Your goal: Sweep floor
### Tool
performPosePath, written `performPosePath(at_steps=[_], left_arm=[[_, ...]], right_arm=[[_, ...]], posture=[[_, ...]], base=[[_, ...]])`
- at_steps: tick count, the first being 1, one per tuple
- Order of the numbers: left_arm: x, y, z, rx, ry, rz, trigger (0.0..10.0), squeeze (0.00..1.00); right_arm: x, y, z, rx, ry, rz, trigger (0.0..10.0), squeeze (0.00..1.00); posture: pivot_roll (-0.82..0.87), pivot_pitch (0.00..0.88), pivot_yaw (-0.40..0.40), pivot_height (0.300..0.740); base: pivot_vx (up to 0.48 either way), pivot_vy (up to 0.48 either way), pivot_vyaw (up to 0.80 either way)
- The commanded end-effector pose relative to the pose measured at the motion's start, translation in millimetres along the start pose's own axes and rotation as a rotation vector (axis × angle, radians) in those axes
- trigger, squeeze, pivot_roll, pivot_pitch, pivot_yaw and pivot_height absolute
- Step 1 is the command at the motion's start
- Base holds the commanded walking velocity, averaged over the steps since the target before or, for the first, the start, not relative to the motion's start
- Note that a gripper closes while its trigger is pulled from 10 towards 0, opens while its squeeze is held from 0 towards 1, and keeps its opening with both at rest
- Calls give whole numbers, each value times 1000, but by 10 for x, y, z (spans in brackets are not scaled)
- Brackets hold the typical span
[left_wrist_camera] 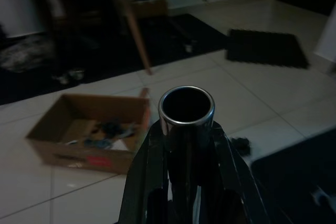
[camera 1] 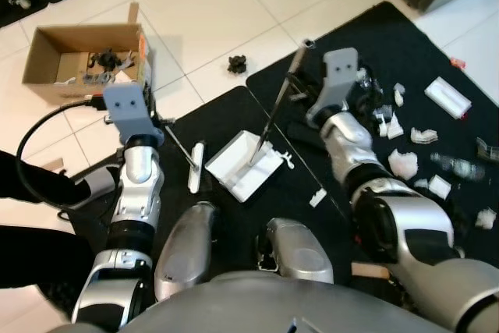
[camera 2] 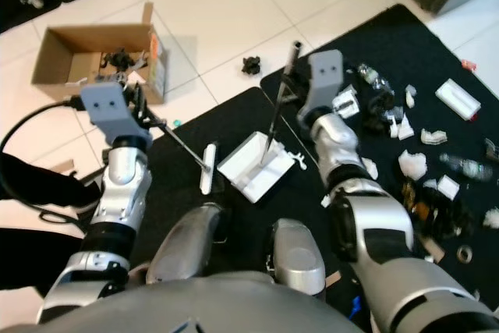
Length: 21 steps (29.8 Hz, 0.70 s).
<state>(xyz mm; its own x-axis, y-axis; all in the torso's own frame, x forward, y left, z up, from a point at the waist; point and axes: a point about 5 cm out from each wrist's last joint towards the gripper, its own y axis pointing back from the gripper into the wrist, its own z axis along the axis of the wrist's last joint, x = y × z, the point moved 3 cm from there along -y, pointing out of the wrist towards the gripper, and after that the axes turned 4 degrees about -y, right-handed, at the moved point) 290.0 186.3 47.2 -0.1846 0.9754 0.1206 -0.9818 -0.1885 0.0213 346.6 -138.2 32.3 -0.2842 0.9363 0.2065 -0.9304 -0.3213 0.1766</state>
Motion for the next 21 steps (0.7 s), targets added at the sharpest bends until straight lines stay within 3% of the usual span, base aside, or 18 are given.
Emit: performPosePath(at_steps=[1, 21], left_arm=[[93, 50, -135, 52, -76, 9, 10000, 0], [96, 34, -136, 51, -78, 6, 10000, 0]], right_arm=[[45, -43, 103, -43, 19, 20, 10000, 0], [68, -56, 109, -45, 18, 23, 10000, 0]], posture=[[105, 0, -11, 740], [105, 0, -8, 740]], base=[[0, 0, 781], [0, 0, 780]])
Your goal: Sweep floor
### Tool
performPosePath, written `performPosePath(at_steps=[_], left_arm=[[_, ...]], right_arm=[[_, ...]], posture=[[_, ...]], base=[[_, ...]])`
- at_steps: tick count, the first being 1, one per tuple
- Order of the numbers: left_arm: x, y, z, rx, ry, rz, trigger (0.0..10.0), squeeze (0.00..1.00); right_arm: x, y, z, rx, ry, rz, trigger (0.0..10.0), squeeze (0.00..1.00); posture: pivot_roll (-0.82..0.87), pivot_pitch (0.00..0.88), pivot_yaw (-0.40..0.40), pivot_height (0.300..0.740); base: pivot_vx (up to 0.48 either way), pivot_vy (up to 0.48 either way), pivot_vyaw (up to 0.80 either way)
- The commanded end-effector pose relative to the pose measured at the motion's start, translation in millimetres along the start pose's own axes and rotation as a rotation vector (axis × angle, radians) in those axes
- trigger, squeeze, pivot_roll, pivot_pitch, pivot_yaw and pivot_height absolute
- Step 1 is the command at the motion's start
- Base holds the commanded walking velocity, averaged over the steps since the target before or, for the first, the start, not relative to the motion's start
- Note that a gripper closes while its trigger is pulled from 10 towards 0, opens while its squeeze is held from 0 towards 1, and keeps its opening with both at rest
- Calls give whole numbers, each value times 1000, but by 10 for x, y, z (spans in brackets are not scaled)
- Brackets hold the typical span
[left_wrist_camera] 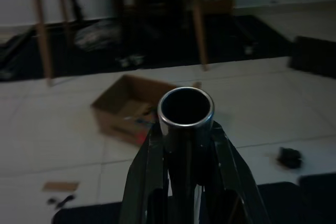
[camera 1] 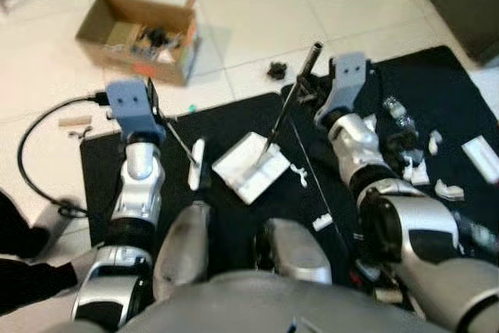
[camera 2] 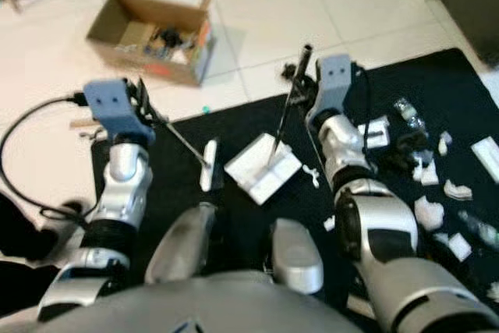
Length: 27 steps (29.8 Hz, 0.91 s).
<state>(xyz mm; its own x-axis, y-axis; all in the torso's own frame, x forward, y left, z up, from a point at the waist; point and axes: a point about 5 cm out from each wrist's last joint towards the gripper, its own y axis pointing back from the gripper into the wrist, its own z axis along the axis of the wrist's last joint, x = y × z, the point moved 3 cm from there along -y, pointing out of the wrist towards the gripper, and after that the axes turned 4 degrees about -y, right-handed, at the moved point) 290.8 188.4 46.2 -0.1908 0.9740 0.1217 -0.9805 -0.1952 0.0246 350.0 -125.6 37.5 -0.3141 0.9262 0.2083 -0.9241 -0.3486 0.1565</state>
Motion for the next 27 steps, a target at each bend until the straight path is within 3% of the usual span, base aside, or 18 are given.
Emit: performPosePath(at_steps=[1, 23, 27], left_arm=[[79, 46, -123, 47, -77, 0, 10000, 0], [72, 51, -123, 45, -78, -1, 10000, 0], [70, 52, -121, 44, -78, -2, 10000, 0]], right_arm=[[-52, 7, 69, -30, 15, -9, 10000, 0], [-46, 11, 55, -28, 12, -9, 10000, 0], [-50, 12, 45, -22, 10, -13, 10000, 0]], posture=[[105, 0, -8, 740], [105, 0, -7, 740], [105, 0, -7, 740]], base=[[0, 0, 781], [0, 0, 781], [0, 0, 0]])
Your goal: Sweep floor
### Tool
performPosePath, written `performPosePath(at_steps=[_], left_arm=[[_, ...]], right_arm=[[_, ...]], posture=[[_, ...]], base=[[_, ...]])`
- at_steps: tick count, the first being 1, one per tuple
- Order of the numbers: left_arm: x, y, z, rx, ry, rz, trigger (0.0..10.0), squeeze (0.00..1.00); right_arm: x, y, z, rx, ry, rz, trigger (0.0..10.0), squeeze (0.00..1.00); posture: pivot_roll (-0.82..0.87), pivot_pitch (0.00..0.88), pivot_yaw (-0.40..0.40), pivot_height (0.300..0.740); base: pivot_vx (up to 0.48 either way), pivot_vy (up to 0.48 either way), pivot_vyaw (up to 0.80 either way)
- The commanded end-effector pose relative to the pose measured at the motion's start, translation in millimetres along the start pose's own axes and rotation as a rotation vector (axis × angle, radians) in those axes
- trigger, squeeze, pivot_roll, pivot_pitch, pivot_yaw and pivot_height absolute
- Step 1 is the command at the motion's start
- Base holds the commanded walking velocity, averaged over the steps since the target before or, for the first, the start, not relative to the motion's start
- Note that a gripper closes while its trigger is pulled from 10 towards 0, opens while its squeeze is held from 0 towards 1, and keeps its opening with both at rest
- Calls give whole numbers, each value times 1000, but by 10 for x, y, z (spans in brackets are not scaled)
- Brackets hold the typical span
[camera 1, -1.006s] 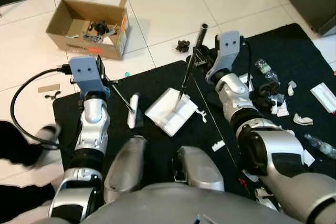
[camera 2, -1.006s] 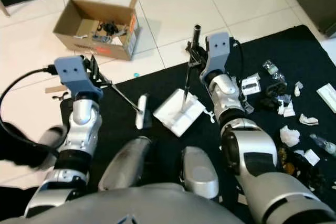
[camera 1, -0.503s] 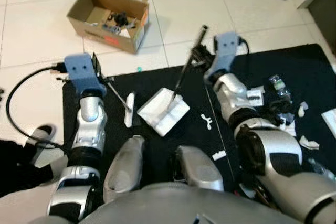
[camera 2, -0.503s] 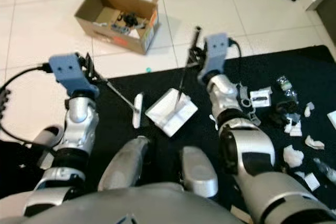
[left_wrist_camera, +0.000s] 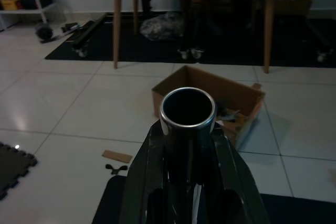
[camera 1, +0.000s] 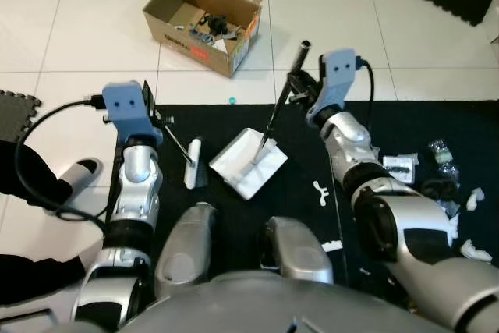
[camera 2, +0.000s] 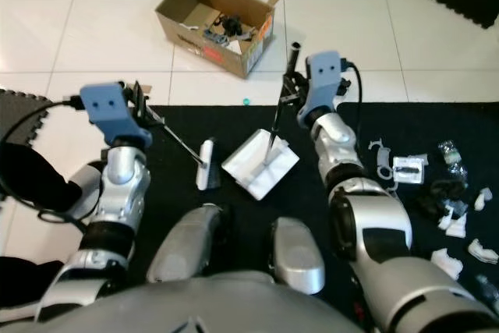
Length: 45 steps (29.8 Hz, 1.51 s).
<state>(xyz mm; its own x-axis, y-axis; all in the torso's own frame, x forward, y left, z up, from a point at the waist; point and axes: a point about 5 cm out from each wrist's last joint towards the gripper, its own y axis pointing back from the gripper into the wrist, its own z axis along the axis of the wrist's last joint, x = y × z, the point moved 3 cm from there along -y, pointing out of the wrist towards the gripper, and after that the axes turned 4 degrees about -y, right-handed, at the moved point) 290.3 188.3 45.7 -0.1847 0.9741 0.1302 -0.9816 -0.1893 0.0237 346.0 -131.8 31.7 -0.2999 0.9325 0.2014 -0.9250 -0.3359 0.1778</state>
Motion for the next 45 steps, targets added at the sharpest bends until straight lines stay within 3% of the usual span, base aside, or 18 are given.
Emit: performPosePath(at_steps=[1, 11, 17, 30, 37, 39, 45], left_arm=[[68, 46, -116, 46, -69, 3, 10000, 0], [39, 40, -144, 58, -67, -19, 10000, 0], [-218, 20, -166, 75, -47, -166, 10000, 0], [-516, -60, -134, 79, -26, -252, 10000, 0], [-539, -67, -160, 87, -36, -262, 10000, 0], [-510, -39, -250, 110, -86, -252, 10000, 0], [-443, 24, -409, 156, -118, -233, 10000, 0]], right_arm=[[8, -35, 100, -40, 3, 3, 10000, 0], [7, -4, 14, -12, -15, -1, 10000, 0], [-102, 68, -59, 11, -16, -47, 10000, 0], [-222, 187, -188, 41, -25, -103, 10000, 0], [-278, 284, -342, 107, 3, -131, 10000, 0], [-293, 347, -458, 154, 15, -152, 10000, 0], [-284, 405, -573, 200, 75, -183, 10000, 0]], posture=[[105, 0, -7, 740], [104, 0, -5, 740], [90, 0, -1, 740], [54, 0, 11, 740], [47, 0, 16, 740], [47, 0, 23, 740], [38, 0, 27, 740]], base=[[0, 0, 0], [0, 0, 0], [0, 0, 0], [0, 0, -414], [0, 0, 0], [0, 0, 0], [0, 0, 0]])
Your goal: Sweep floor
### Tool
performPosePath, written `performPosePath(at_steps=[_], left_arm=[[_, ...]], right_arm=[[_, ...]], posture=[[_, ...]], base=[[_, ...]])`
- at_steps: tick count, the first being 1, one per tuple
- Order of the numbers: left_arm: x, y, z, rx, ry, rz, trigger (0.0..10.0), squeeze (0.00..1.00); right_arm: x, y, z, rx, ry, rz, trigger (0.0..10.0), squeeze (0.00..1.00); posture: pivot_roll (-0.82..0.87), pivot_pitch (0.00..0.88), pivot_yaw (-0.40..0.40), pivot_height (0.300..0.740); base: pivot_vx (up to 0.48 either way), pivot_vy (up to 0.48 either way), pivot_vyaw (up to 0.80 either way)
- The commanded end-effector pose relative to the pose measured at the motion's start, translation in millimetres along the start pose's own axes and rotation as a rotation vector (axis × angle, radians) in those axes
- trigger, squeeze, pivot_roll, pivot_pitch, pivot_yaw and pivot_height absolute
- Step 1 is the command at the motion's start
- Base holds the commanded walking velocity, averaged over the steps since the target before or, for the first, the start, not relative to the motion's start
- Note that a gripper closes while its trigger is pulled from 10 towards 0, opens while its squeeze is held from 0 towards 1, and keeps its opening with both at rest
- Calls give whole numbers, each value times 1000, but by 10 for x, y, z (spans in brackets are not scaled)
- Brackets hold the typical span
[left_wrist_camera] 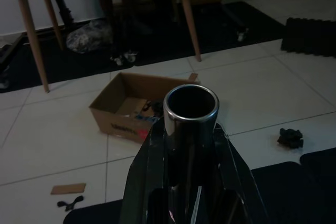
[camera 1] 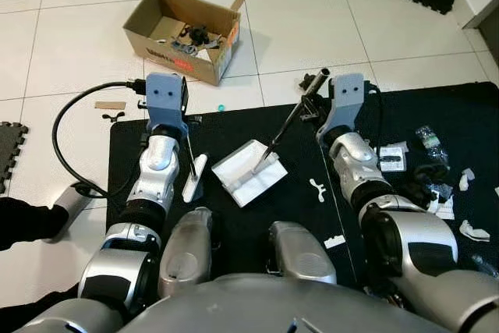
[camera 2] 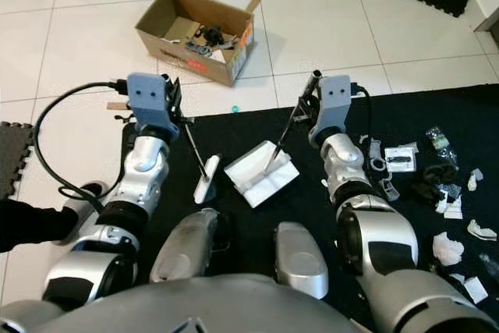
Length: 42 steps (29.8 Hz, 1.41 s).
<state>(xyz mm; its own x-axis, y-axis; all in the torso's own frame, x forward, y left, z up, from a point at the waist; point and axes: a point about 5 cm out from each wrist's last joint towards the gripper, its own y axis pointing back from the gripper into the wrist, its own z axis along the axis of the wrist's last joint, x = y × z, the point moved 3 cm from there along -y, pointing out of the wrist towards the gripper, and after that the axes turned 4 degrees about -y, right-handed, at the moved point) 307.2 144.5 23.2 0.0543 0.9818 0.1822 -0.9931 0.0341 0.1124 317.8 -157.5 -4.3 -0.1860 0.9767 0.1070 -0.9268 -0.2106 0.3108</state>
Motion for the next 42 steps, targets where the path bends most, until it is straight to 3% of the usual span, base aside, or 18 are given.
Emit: performPosePath(at_steps=[1, 8, 14, 19, 21, 22, 26, 32, 37, 40, 42], left_arm=[[18, 131, -310, 126, -36, 6, 10000, 0], [103, 291, -614, 240, -29, 34, 10000, 0], [149, 340, -639, 230, -49, 41, 10000, 0], [304, 276, -476, 137, -100, 68, 10000, 0], [541, 213, -330, 69, -178, 101, 10000, 0], [541, 213, -330, 69, -178, 101, 10000, 0], [796, 205, -324, 78, -257, 128, 10000, 0], [877, 209, -287, 60, -305, 136, 10000, 0], [1048, 94, -60, -11, -336, 174, 10000, 0], [1177, 15, 109, -59, -416, 156, 10000, 0], [1226, -21, 178, -73, -419, 159, 10000, 0]], right_arm=[[-54, 101, -229, 86, 47, -49, 10000, 0], [-14, 139, -318, 108, 79, -51, 10000, 0], [-112, 140, -280, 96, 31, -97, 10000, 0], [-156, 138, -251, 88, 29, -110, 10000, 0], [-181, 125, -211, 74, 14, -119, 10000, 0], [-181, 125, -211, 74, 14, -119, 10000, 0], [-177, 113, -191, 70, 14, -109, 10000, 0], [-226, 125, -176, 66, 17, -116, 10000, 0], [-257, 137, -180, 70, 19, -122, 10000, 0], [-250, 137, -187, 73, 21, -121, 10000, 0], [-243, 135, -190, 74, 18, -120, 10000, 0]], posture=[[38, 0, 26, 740], [51, 0, 9, 740], [53, 0, 8, 740], [64, 0, 14, 740], [69, 0, 14, 740], [69, 0, 14, 740], [74, 0, 12, 740], [66, 0, 13, 740], [70, 0, 12, 740], [72, 0, 11, 740], [72, 0, 11, 740]], base=[[0, 0, 0], [0, 0, 0], [0, 0, 0], [0, 0, 0], [0, 0, 0], [0, 0, 0], [0, 0, 0], [0, 0, 0], [0, 0, 0], [0, 0, 0], [0, 0, 0]])
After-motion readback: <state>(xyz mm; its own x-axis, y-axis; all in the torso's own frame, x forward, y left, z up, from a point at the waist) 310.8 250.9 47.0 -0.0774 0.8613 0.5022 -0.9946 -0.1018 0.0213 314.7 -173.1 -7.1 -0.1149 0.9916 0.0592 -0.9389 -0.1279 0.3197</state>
